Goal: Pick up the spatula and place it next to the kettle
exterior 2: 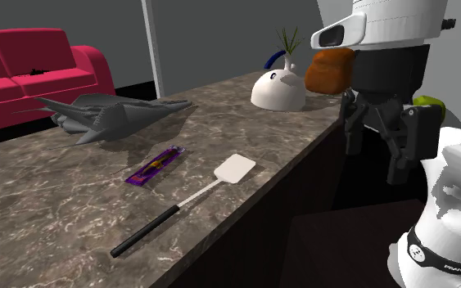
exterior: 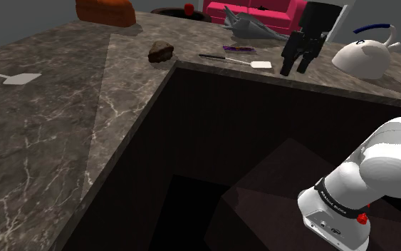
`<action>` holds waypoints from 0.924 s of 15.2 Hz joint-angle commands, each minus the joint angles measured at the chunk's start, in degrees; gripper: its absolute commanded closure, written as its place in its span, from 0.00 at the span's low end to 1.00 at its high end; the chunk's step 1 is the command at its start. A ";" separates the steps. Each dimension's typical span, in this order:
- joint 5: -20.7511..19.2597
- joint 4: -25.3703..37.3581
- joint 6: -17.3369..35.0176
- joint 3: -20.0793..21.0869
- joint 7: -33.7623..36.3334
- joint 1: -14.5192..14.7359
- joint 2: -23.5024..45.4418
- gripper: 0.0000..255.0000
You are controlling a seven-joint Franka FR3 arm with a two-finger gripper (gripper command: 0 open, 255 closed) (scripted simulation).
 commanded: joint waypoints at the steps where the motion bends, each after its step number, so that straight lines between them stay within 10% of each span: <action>1: 0.00 0.00 0.00 0.00 0.00 0.00 0.00 0.00; 14: -6.69 14.90 14.14 -9.06 -30.68 4.80 24.98 0.00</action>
